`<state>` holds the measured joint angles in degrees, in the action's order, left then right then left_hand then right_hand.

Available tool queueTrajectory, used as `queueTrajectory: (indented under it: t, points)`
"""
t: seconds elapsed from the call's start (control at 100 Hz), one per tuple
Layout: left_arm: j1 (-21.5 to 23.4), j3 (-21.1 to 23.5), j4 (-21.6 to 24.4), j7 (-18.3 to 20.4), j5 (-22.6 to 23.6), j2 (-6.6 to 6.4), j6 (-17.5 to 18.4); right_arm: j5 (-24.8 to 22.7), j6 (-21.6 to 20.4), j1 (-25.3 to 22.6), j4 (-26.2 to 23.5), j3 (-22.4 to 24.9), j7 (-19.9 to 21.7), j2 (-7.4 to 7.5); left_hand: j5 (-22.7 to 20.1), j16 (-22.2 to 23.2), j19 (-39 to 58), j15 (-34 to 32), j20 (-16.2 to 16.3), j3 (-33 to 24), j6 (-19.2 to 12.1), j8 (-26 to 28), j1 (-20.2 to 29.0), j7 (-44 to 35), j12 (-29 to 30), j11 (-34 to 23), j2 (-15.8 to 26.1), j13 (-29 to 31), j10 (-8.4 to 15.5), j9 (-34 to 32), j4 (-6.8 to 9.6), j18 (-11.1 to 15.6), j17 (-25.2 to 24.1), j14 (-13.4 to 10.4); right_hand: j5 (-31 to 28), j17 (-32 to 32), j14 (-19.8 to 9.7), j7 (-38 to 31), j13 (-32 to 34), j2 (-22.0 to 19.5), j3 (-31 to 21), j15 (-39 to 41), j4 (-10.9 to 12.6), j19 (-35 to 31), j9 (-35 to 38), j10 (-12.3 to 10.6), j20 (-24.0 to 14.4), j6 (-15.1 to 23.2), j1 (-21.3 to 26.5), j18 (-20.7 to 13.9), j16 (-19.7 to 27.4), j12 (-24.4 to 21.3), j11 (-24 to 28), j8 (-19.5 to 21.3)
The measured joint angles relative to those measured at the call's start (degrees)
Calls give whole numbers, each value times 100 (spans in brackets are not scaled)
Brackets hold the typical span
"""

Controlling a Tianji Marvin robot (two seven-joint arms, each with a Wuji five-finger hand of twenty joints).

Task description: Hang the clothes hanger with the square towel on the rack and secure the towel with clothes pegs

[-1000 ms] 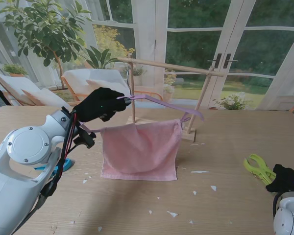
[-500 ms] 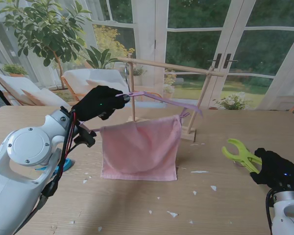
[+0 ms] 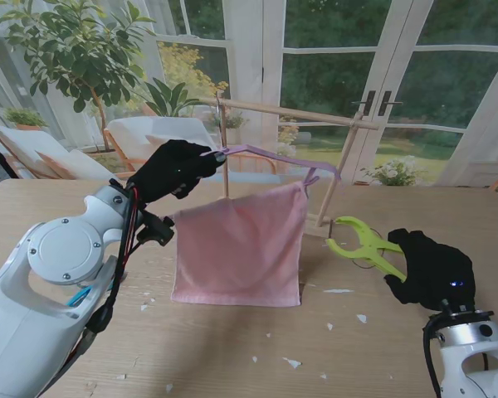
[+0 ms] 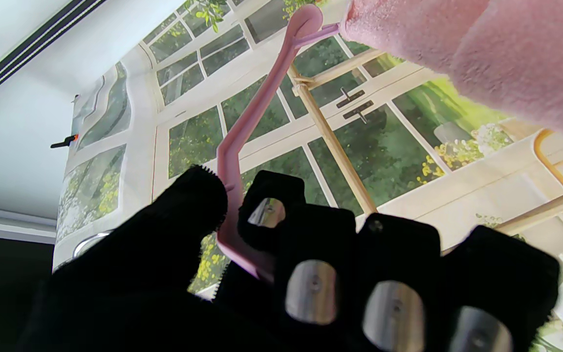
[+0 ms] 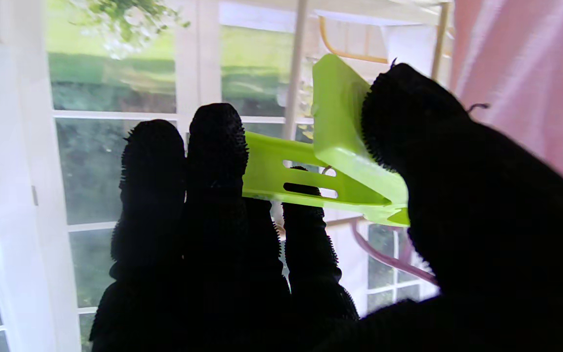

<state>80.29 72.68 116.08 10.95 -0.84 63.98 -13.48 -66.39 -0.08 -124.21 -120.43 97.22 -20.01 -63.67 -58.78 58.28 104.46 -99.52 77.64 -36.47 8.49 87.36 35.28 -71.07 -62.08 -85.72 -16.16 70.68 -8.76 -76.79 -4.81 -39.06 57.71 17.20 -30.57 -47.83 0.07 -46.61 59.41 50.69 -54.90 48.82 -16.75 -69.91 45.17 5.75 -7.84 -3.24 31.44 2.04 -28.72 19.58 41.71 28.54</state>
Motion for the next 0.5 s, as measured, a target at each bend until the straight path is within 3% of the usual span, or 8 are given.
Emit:
queueTrajectory:
  t: [0.32, 0.37, 0.45, 0.5]
  points:
    - [-2, -185, 100, -401, 280, 100, -149, -199, -14, 20, -508, -520, 365, 56, 0, 0, 0, 0, 0, 56, 0, 0, 7, 0, 0, 0, 6, 0, 0, 0, 0, 0, 0, 0, -29, -30, 0, -6, 9, 0, 48, 69, 0, -42, 19, 0, 0, 1, 0, 7, -89, 0, 0, -1]
    - [1, -204, 113, -439, 291, 111, -149, 81, -34, 60, -623, -569, 719, 56, 0, 0, 0, 0, 0, 57, 0, 0, 7, 0, 0, 0, 6, 0, 0, 0, 0, 0, 0, 0, -31, -30, 0, -6, 9, 0, 57, 79, 0, -48, 19, 0, 0, 1, 0, 11, -111, 0, 0, -1]
    - [4, -225, 127, -486, 277, 128, -137, 982, -92, 156, -798, -644, 1405, 56, 0, 0, 1, 0, 0, 59, 0, 0, 7, 0, 0, 0, 6, 0, 0, 0, 0, 0, 0, 0, -58, -90, 0, -6, 70, 0, 127, 155, 0, -109, 59, 0, 0, 2, 0, 21, -158, 0, 0, -1]
    - [5, -233, 132, -502, 250, 136, -127, 1087, -89, 230, -843, -731, 1564, 62, 0, 0, 1, 0, 0, 91, 0, 0, 9, 0, 0, 0, 7, 0, 0, 0, 0, 0, 0, 0, -62, -90, 0, -7, 70, 0, 165, 161, 0, -129, 64, 0, 0, 2, 0, 24, -176, 0, 0, -1]
